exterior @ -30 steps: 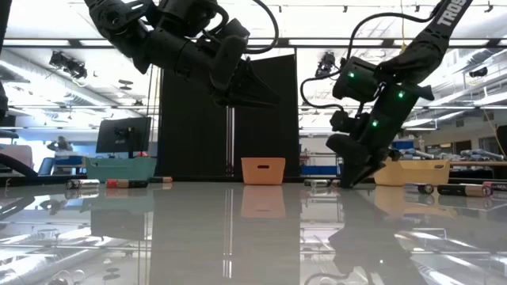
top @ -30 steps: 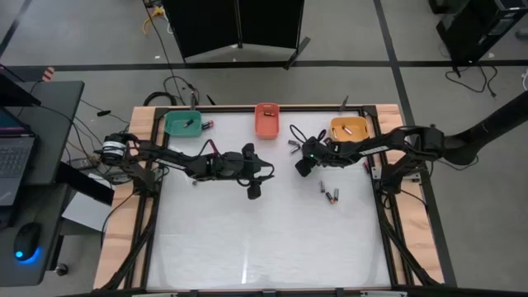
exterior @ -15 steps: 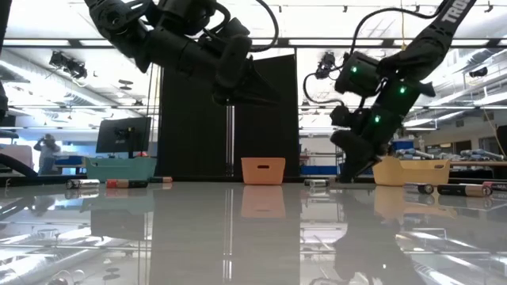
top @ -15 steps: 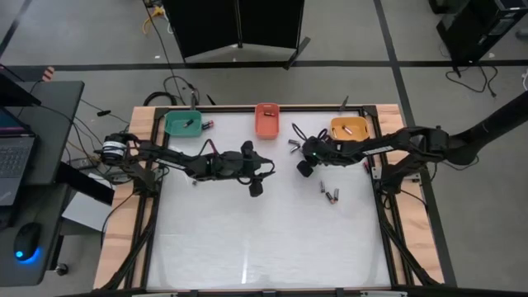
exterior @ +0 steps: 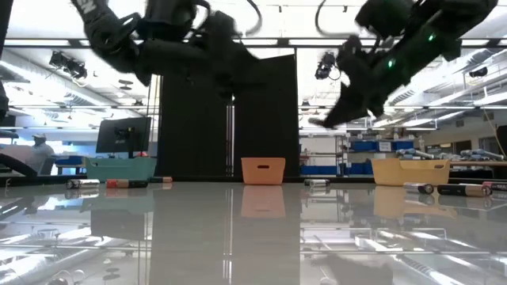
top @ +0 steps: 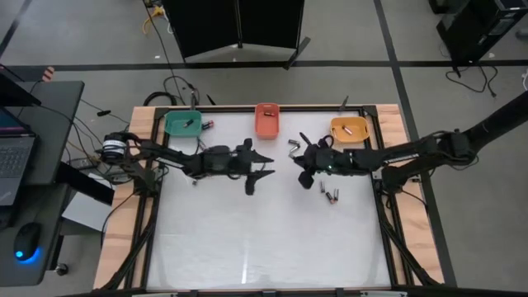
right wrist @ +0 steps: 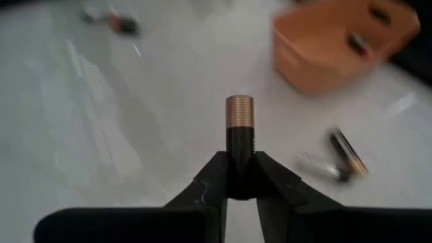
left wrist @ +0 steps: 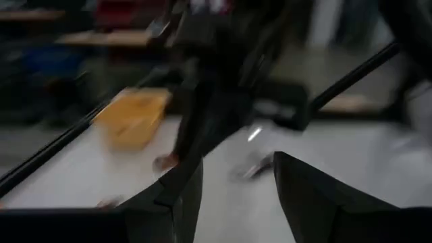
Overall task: Sort batteries
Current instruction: Put the top right copper battery into the green container
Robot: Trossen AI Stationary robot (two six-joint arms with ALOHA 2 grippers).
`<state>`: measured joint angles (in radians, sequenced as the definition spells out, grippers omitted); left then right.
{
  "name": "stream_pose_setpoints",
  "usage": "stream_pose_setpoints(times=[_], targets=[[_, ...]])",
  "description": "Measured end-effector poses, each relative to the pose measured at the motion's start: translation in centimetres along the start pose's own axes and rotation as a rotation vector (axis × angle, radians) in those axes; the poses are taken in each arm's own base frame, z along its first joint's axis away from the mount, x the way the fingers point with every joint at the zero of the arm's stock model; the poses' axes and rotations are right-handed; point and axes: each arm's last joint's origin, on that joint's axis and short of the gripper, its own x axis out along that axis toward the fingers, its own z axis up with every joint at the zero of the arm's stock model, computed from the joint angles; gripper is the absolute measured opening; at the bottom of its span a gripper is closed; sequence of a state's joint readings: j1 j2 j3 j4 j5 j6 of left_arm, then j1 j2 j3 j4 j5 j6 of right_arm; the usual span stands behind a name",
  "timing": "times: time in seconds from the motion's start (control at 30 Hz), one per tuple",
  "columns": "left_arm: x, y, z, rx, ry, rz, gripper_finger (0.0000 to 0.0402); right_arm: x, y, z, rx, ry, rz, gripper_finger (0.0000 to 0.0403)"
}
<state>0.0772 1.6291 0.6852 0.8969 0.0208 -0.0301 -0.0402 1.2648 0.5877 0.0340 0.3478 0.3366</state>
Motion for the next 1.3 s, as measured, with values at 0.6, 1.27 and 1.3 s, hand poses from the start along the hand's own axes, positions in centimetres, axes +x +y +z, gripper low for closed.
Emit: stream_pose_setpoints(times=[0.6, 1.27, 1.3], targets=[[-1.6, -0.3, 2.5, -0.084, -0.355, -0.206, 0.0169, -3.5, 5.8, 3.7, -0.16, -0.573, 0.271, 0.0059], [0.8, -0.7, 5.0, -0.014, -0.311, -0.218, 0.0184, -3.7, 5.8, 3.9, -0.195, -0.6, 0.269, 0.0059], [0.8, -0.7, 5.0, -0.013, -0.314, -0.219, 0.0184, -3.7, 5.8, 3.9, -0.197, -0.605, 0.268, 0.0059]])
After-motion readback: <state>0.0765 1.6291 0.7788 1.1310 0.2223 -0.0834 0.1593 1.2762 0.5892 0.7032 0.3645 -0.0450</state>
